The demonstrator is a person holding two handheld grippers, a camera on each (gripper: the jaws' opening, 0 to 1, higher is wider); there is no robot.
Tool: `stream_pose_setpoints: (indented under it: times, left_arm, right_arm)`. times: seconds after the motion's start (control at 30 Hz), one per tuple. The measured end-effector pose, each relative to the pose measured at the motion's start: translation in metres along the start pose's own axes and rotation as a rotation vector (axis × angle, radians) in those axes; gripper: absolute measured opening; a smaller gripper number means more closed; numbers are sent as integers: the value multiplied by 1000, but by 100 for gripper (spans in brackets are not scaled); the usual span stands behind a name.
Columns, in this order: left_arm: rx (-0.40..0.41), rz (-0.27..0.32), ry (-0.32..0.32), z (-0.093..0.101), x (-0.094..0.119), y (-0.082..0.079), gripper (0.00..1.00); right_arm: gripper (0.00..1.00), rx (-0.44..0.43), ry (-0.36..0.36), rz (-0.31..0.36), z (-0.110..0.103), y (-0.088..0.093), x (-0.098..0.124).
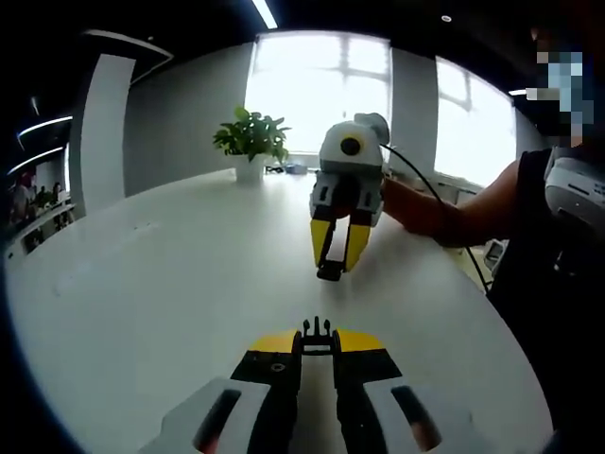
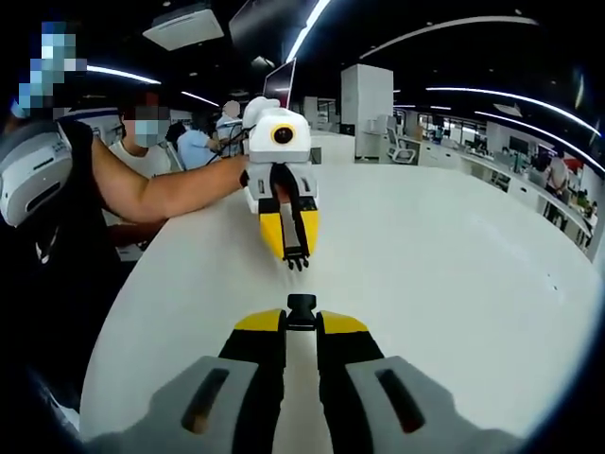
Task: Snap the two parts of the plastic buckle together until the buckle closes and remains connected.
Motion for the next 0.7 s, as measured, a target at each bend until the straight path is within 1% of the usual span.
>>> stream_pose_setpoints:
  times: [0.13, 0.33, 0.7]
  left_arm:
    - [2, 12, -6, -1, 1, -2, 11]
    - [1, 7, -16, -3, -1, -1, 11]
    - [0, 4, -7, -2, -2, -1, 11]
  right_arm:
    - [11, 0, -2, 12, 0, -1, -1]
    - [11, -11, -6, 23, 2, 0, -2]
    - [11, 4, -9, 24, 1, 2, -3]
Point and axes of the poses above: the point that each gripper's makers call its tool centre point, and the gripper's own axes: x roughly backward along the fingers, z roughly to its right, y roughly out of its underside, the point moved 10 cm from there along x, roughly backward along the fingers, and after that the axes turned 6 degrees about -y, right-handed, at the moved point
